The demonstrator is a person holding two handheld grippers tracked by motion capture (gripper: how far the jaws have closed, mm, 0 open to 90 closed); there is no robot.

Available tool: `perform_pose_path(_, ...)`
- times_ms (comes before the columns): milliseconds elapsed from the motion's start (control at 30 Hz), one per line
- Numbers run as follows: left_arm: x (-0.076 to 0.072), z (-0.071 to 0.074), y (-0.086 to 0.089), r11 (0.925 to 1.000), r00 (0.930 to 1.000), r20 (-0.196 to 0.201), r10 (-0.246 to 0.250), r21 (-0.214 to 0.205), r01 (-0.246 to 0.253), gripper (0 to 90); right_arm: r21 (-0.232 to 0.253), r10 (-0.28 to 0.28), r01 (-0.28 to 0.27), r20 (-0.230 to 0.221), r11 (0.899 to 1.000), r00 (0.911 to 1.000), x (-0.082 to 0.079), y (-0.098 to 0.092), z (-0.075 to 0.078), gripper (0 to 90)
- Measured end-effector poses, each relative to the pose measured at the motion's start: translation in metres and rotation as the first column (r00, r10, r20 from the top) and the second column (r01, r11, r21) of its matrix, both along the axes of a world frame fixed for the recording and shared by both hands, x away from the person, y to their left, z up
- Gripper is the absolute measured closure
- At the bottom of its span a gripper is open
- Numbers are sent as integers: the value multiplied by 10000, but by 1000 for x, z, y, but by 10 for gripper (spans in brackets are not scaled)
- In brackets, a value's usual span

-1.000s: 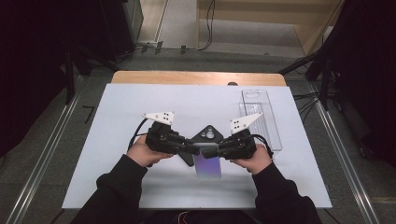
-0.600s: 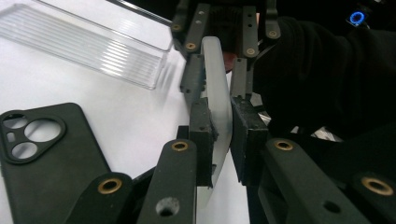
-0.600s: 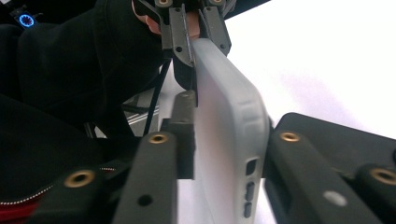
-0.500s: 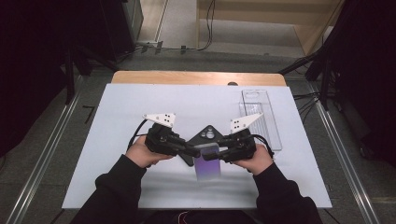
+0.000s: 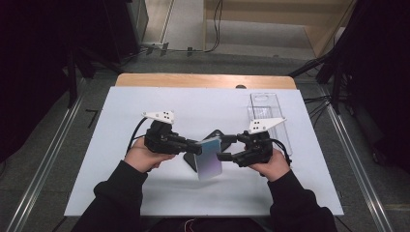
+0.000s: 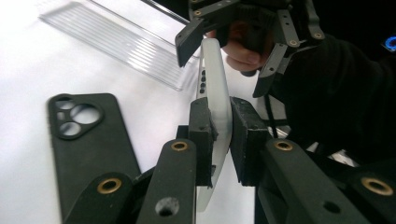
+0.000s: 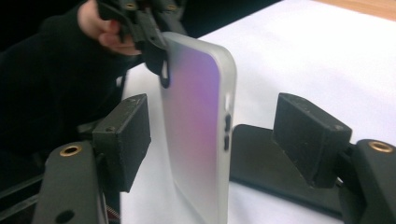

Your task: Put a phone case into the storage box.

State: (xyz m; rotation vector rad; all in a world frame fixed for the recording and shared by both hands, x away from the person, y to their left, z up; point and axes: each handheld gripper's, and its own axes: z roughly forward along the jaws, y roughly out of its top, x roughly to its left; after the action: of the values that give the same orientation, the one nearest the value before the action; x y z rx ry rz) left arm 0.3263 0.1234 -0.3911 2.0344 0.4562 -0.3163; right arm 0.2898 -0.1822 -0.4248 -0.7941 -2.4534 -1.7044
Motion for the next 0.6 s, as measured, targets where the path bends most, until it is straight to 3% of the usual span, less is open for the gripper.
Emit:
perform_pose_path(133, 1, 2, 2, 9990, 9991, 70, 430, 78, -430, 806, 118, -321, 322, -37, 9994, 9995, 0, -1, 0, 210)
perform_pose_path(167, 0, 4, 3, 9969, 9969, 80, 780, 136, -781, 806, 62, -602, 602, 22, 9982, 9982, 0, -1, 0, 149)
perform_pose_path(200, 0, 4, 3, 9969, 9969, 80, 780, 136, -781, 806, 62, -602, 602, 22, 9982, 9982, 0, -1, 0, 149)
perform_pose_path(233, 0, 5, 4, 9937, 9938, 2, 1110, 186, -1109, 806, 22, -786, 786, -10, 9969, 9969, 0, -1, 0, 31)
perform_pose_path(267, 0, 5, 4, 9937, 9938, 2, 1110, 186, -1109, 806, 12, -879, 879, 71, 9961, 9961, 0, 0, 0, 0)
perform_pose_path(300, 0, 7, 4, 9907, 9910, -27, 1340, 255, -1339, 806, 12, -879, 879, 71, 9961, 9961, 0, 0, 0, 0)
perform_pose_path(333, 0, 9, 4, 9849, 9855, 25, 1697, 334, -1697, 806, -81, -1263, 1266, 278, 9919, 9916, -1, 1, 1, 0)
perform_pose_path(367, 0, 9, 4, 9849, 9855, 25, 1697, 334, -1697, 806, -81, -1263, 1266, 278, 9919, 9916, -1, 1, 1, 0)
perform_pose_path(433, -2, 12, 3, 9744, 9755, 257, 2185, 494, -2195, 806, -97, -1789, 1793, 335, 9838, 9833, -2, 1, 0, 0)
perform_pose_path(467, -2, 12, 3, 9744, 9755, 257, 2185, 494, -2195, 806, -97, -1789, 1793, 335, 9838, 9833, -2, 1, 0, 0)
perform_pose_path(533, -4, 13, 1, 9625, 9644, 438, 2610, 645, -2634, 806, -311, -2288, 2302, 409, 9727, 9726, -3, 5, 0, 0)
perform_pose_path(600, -4, 13, 0, 9587, 9606, 460, 2741, 665, -2767, 806, -308, -2400, 2414, 431, 9699, 9698, -3, 6, -1, 0)
